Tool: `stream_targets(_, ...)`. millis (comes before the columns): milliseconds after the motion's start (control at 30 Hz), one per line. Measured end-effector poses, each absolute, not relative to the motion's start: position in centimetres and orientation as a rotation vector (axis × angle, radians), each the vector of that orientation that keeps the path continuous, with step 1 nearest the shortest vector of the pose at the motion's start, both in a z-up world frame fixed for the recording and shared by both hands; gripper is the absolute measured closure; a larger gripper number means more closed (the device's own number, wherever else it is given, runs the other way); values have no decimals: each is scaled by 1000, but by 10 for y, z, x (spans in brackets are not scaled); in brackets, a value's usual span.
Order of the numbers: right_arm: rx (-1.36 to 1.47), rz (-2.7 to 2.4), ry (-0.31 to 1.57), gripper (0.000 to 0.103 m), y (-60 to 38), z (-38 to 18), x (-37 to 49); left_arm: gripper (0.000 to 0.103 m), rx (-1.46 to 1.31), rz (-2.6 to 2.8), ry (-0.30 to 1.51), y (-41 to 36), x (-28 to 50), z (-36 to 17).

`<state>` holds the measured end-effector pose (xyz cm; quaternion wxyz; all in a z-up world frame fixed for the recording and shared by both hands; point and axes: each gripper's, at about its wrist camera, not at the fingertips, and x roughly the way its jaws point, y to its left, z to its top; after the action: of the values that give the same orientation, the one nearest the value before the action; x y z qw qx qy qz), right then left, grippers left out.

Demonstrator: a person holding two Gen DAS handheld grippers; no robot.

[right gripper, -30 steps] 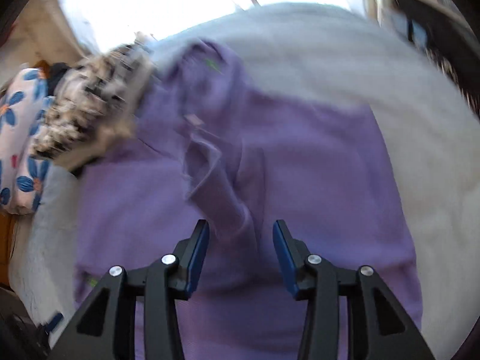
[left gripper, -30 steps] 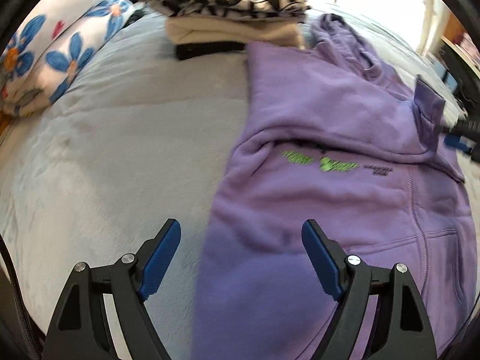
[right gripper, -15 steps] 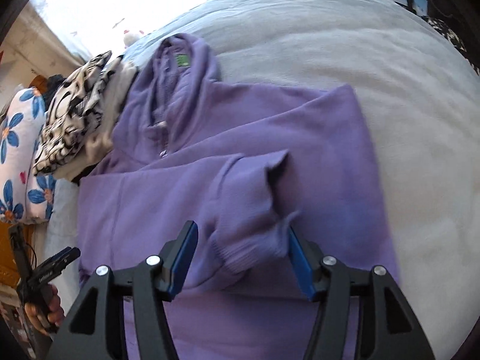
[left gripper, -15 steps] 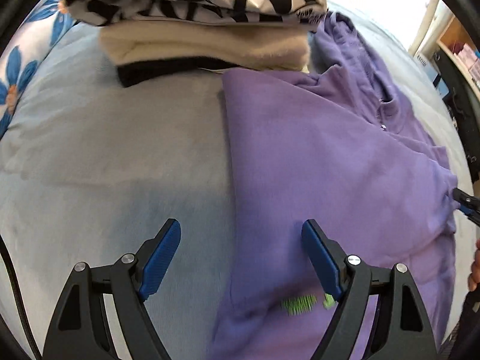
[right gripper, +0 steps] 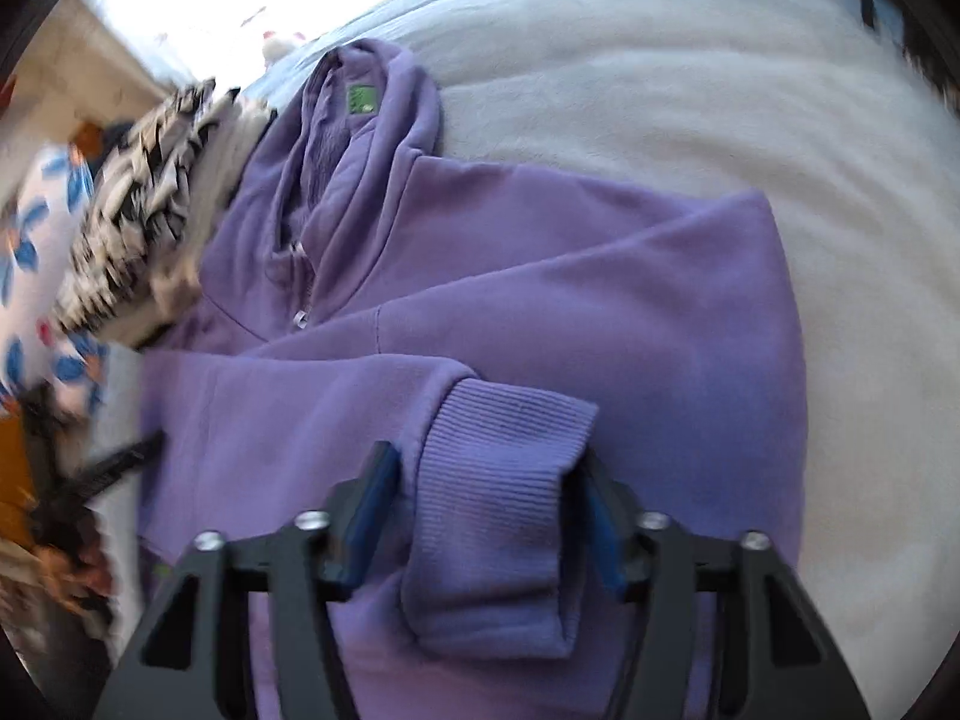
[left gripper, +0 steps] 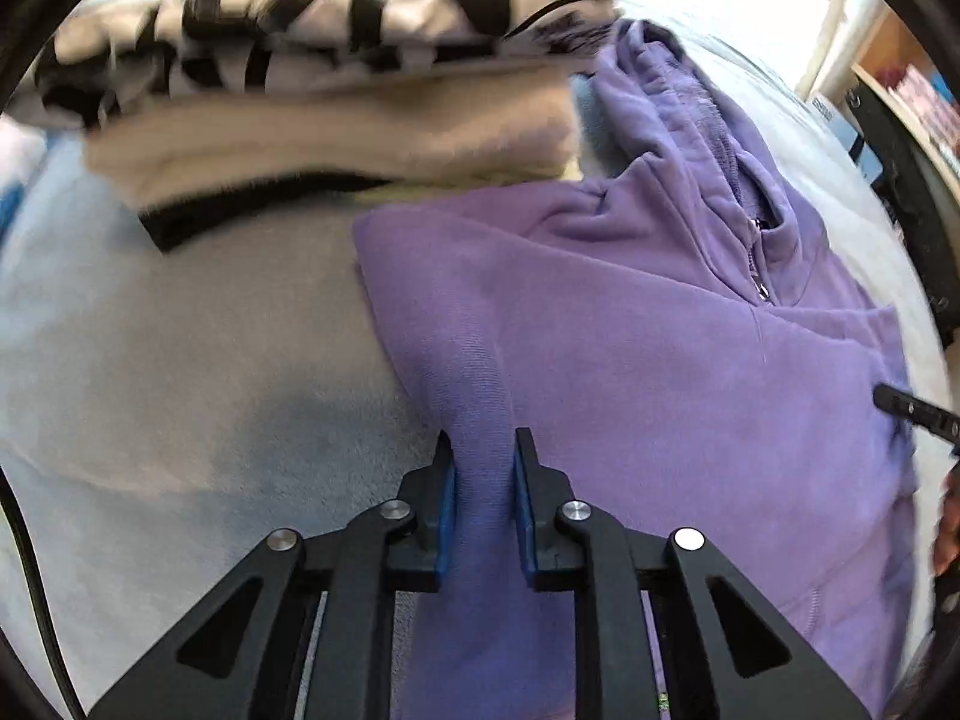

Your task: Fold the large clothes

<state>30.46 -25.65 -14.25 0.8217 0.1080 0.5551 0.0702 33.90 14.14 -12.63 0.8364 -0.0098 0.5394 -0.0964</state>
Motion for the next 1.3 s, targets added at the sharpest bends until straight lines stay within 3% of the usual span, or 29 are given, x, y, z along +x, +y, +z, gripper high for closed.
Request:
stream_targets(200, 157, 140, 939, 87, -235, -95, 305, 90, -87, -143, 982, 153, 324, -106)
stream_targets(300, 121, 92, 1000, 86, -228, -117, 321, 90, -97, -129, 1012, 158, 328, -119)
stream_targets(467, 100, 37, 1095, 70, -231, -147, 324, 87, -72, -146, 1037, 159, 336, -140)
stream_targets(533, 153, 25, 1102, 52, -241, -138, 317, 79, -101, -154, 1053, 166, 338, -136)
stream_targets(633, 205, 40, 1079, 51, -254, -123, 301, 65, -109, -113, 1070, 178, 336, -123)
stream_targets(933, 245, 74, 1055, 50, -257, -112, 252, 65, -5, -188, 1050, 147, 273, -80)
stream_targets(1300, 200, 220, 1003, 50, -171, -108, 245, 65, -74, -250, 1075, 68, 240, -110)
